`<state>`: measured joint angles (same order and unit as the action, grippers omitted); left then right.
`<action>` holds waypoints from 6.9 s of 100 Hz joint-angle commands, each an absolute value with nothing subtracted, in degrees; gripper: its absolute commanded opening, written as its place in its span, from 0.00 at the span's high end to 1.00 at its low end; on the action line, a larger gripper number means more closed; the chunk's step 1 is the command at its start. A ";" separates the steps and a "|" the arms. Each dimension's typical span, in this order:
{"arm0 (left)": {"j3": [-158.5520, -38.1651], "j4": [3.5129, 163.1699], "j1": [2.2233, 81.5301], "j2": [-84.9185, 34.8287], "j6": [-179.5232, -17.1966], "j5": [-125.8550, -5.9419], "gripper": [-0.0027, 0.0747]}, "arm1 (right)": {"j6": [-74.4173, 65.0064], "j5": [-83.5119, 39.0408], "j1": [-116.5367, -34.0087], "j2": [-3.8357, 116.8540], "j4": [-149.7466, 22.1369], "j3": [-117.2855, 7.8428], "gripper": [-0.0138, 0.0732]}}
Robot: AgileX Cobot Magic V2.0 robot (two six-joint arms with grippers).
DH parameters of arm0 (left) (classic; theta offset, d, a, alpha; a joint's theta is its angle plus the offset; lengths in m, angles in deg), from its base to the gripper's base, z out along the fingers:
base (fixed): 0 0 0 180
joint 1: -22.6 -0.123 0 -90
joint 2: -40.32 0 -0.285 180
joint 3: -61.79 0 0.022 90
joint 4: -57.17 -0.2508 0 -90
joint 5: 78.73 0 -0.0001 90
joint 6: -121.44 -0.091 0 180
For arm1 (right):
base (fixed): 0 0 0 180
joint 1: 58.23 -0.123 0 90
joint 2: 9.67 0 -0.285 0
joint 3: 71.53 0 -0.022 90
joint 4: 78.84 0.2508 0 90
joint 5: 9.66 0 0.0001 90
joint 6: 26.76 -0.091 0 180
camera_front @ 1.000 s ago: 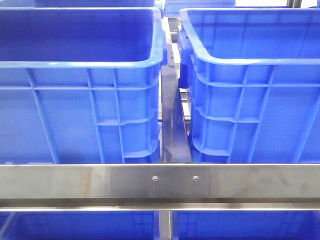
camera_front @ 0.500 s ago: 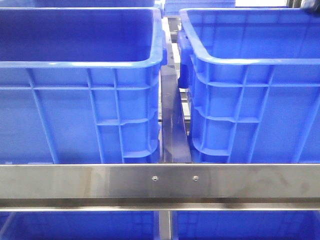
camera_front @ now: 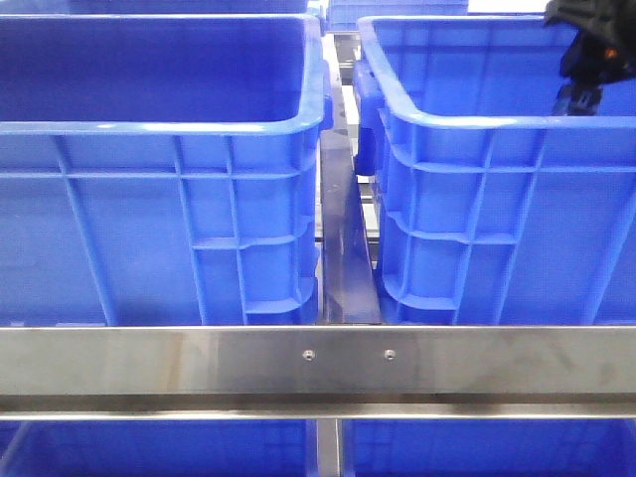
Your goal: Pick red and yellow buttons and place in box
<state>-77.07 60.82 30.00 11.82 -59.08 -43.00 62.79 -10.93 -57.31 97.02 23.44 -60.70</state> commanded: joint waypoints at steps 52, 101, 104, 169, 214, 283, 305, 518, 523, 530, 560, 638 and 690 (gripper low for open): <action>-78.51 61.56 29.80 11.42 -58.56 -47.02 0.99 | 68.11 -8.39 -56.95 106.14 23.65 -71.20 0.77; -78.51 61.56 29.80 11.42 -58.56 -47.02 0.99 | 68.11 -8.31 -56.95 107.46 23.60 -70.17 0.68; -78.51 61.56 29.80 11.42 -58.56 -47.02 0.99 | 68.11 -8.31 -56.95 107.40 23.60 -70.10 0.64; -78.51 61.56 29.80 11.42 -58.56 -47.13 0.99 | 68.11 -8.20 -56.95 100.25 23.60 -67.64 0.27; -78.51 61.56 29.80 11.42 -58.56 -47.13 0.99 | 68.15 -6.79 -56.95 76.29 23.60 -51.67 0.28; -78.51 61.56 29.80 11.42 -58.56 -47.13 0.99 | 68.10 -13.83 -56.95 34.85 24.43 -25.15 0.29; -78.51 61.56 29.80 11.42 -58.56 -47.13 0.99 | 68.10 -13.96 -56.95 31.21 24.43 -24.15 0.66; -41.99 56.57 24.93 32.69 -58.56 -81.20 0.99 | 68.10 -14.37 -56.95 31.21 24.52 -24.15 0.97; -40.92 56.57 24.84 33.71 -58.56 -81.20 0.99 | 68.10 -14.37 -56.95 31.21 24.52 -24.15 0.97; -39.46 56.57 24.84 34.82 -58.56 -81.62 0.99 | 68.10 -14.37 -56.95 31.21 24.52 -24.15 0.97; -38.45 55.16 24.84 34.82 -58.56 -82.77 0.99 | 68.10 -14.37 -56.95 31.21 24.52 -24.15 0.97; -38.45 55.16 24.84 34.74 -58.56 -82.67 0.99 | 68.10 -14.37 -56.95 31.21 24.52 -24.15 0.97; -38.45 55.16 24.84 34.74 -58.56 -82.67 0.99 | 64.79 -14.68 -56.95 31.21 20.35 -24.15 0.97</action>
